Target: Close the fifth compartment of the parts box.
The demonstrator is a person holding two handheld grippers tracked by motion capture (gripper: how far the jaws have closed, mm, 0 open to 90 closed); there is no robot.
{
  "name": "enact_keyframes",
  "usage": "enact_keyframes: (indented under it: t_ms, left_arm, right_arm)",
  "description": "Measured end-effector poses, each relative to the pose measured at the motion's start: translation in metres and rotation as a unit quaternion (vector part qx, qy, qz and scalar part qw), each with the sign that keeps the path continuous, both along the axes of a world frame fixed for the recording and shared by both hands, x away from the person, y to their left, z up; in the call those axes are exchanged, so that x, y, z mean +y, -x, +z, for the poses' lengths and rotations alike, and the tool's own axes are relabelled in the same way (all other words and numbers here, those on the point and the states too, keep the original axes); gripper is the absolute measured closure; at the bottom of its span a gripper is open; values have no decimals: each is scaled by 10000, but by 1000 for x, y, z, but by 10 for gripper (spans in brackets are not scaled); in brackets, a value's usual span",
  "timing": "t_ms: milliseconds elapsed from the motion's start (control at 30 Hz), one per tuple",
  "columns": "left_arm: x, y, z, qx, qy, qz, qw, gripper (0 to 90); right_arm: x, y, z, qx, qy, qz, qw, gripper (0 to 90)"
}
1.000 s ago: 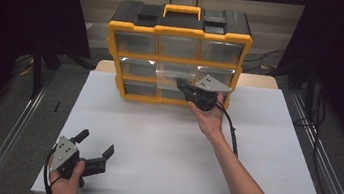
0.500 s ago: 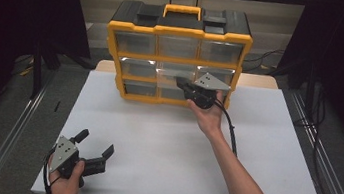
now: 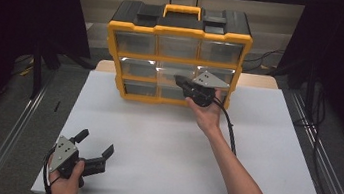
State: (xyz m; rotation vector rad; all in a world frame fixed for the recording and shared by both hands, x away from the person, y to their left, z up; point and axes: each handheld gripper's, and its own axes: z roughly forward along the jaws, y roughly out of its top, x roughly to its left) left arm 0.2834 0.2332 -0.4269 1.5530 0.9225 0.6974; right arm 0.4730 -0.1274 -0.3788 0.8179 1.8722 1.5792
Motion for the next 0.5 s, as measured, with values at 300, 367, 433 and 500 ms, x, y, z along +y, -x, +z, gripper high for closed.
enact_keyframes:
  t_ms: [300, 367, 433, 500]
  left_arm:
    - [0, 0, 0, 0, 37, 5, 10000, 13]
    - [0, 0, 0, -11, 36, 12, 10000, 13]
    - [0, 0, 0, -5, 41, 12, 10000, 13]
    - [0, 0, 0, -7, 8, 1, 10000, 13]
  right_arm:
    - [1, -3, 1, -4, 2, -8, 10000, 900]
    - [1, -3, 1, -12, 12, -22, 10000, 900]
    - [1, -4, 1, -4, 3, -19, 10000, 900]
    - [1, -4, 1, -10, 13, -21, 10000, 900]
